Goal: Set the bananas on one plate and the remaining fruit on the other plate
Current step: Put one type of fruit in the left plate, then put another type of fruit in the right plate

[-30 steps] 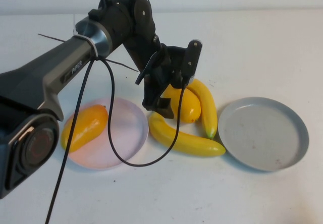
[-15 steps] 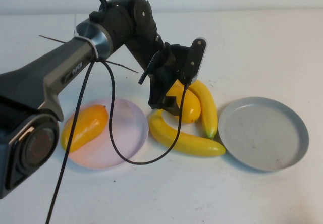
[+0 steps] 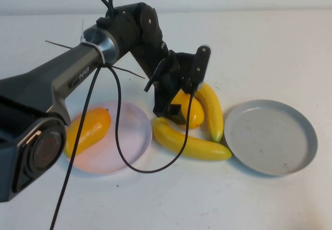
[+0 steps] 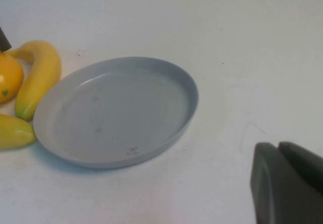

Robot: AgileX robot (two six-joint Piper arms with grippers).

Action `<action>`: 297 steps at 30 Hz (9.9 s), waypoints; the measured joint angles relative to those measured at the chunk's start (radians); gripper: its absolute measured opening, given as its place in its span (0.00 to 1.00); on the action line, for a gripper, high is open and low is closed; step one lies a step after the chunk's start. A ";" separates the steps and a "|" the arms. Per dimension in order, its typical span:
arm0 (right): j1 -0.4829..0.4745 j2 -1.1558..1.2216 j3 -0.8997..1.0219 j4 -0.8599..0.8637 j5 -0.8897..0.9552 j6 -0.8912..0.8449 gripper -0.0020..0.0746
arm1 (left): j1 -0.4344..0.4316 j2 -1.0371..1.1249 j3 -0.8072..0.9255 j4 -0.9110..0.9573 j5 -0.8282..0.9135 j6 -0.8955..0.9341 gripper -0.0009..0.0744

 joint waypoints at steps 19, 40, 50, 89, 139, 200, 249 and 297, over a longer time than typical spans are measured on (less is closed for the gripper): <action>0.000 0.000 0.000 0.000 0.000 0.000 0.00 | 0.001 0.005 0.000 0.087 0.000 -0.179 0.90; 0.000 0.000 0.000 0.000 0.000 0.000 0.00 | 0.001 0.009 0.000 0.050 0.016 -0.201 0.76; 0.000 0.000 0.000 0.000 0.000 0.000 0.00 | 0.001 0.009 0.000 -0.070 -0.088 -0.442 0.60; 0.000 0.000 0.000 0.000 0.000 0.000 0.00 | -0.065 0.021 0.062 0.167 -0.118 -0.495 0.88; 0.000 0.000 0.000 0.000 0.000 0.000 0.00 | -0.005 -0.392 0.589 0.504 0.012 -1.497 0.70; 0.000 0.000 0.000 0.000 0.000 0.000 0.00 | 0.069 -1.488 1.779 0.271 -1.370 -1.473 0.01; 0.000 0.000 0.000 0.000 0.002 0.000 0.00 | 0.395 -2.307 2.094 0.302 -0.797 -1.467 0.01; 0.000 0.590 -0.544 0.464 0.452 -0.249 0.00 | 0.395 -2.307 2.094 0.304 -0.795 -1.467 0.01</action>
